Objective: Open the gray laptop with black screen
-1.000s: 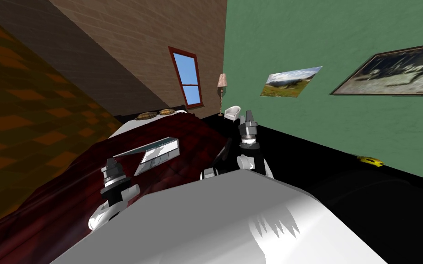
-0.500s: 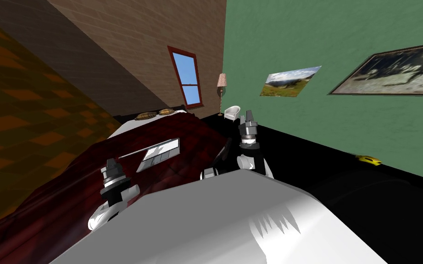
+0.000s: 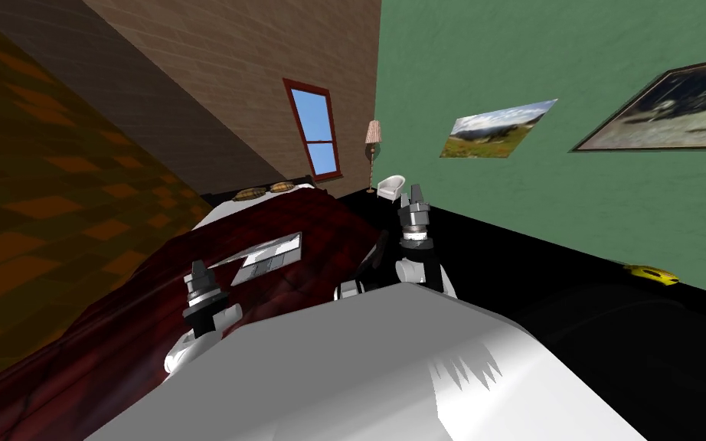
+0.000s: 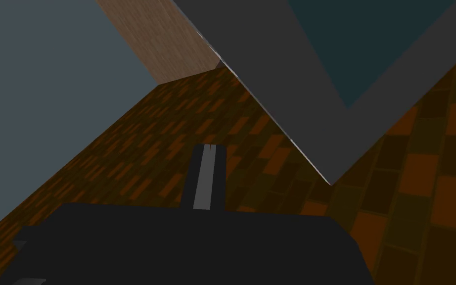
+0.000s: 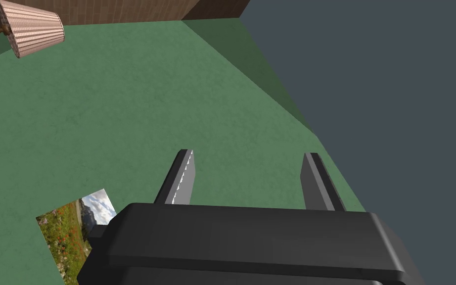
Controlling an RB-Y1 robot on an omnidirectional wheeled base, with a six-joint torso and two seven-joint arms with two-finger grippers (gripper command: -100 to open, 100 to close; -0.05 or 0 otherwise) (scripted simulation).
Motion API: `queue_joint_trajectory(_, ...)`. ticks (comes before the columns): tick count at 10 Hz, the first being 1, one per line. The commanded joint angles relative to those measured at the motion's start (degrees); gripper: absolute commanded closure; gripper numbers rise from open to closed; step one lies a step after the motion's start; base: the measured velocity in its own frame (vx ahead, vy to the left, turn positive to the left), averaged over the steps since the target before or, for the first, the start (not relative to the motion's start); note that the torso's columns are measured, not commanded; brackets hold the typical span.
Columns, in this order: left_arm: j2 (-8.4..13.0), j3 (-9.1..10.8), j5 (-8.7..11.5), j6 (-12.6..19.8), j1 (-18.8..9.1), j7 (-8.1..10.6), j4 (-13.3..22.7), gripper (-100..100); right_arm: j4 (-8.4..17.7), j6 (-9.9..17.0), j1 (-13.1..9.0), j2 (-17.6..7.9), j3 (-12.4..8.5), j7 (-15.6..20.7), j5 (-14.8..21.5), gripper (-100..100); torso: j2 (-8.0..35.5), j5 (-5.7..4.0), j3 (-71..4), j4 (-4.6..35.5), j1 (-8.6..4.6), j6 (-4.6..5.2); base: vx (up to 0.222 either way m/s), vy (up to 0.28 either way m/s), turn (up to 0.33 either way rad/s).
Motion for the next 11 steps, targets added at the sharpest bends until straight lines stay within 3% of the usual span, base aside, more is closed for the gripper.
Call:
queue_joint_trajectory(1, -2.4, -4.09, -0.8, 1.9, -0.6, -0.82, -3.9, -100, 0.0, 0.0, 0.0, 0.0, 0.0, 0.0, 0.0, 0, 0.1, 0.05, 0.0, 0.0, 0.37, 0.02, 0.002, -0.059, 0.244)
queue_joint_trajectory(2, -2.4, -4.09, -0.8, 1.9, -0.6, -0.82, -3.9, -100, 0.0, 0.0, 0.0, 0.0, 0.0, 0.0, 0.0, 0, 0.1, 0.08, 0.0, 0.0, 0.16, -0.01, -0.001, -0.050, 0.234)
queue_joint_trajectory(3, -4.2, -6.44, -2.5, 4.0, -1.6, -0.47, -6.0, -100, 0.0, 0.0, 0.0, 0.0, 0.0, 0.0, 0.0, 0, 0.1, 0.14, -0.1, 0.0, -0.06, -0.04, 0.002, -0.022, 0.178)
queue_joint_trajectory(6, -4.2, -6.44, -2.5, 4.0, -1.6, -0.47, -6.6, -100, 0.0, 0.0, 0.0, 0.0, 0.0, 0.0, 0.0, 0, 0.0, 0.05, 0.1, 0.0, 0.44, 0.02, 0.005, -0.024, 0.115)
queue_joint_trajectory(7, -6.0, -8.78, -4.1, 6.1, -2.6, -0.11, -9.2, -100, 0.0, 0.0, 0.0, 0.0, 0.0, 0.0, 0.0, 0, 0.0, 0.06, 0.1, 0.0, 0.52, 0.01, 0.002, -0.010, 0.098)
queue_joint_trajectory(11, -6.0, -8.78, -4.1, 6.1, -2.6, -0.11, -9.2, -100, 0.0, 0.0, 0.0, 0.0, 0.0, 0.0, 0.0, 0, -0.1, 0.10, 0.1, 0.0, 1.18, 0.04, -0.001, 0.001, 0.096)
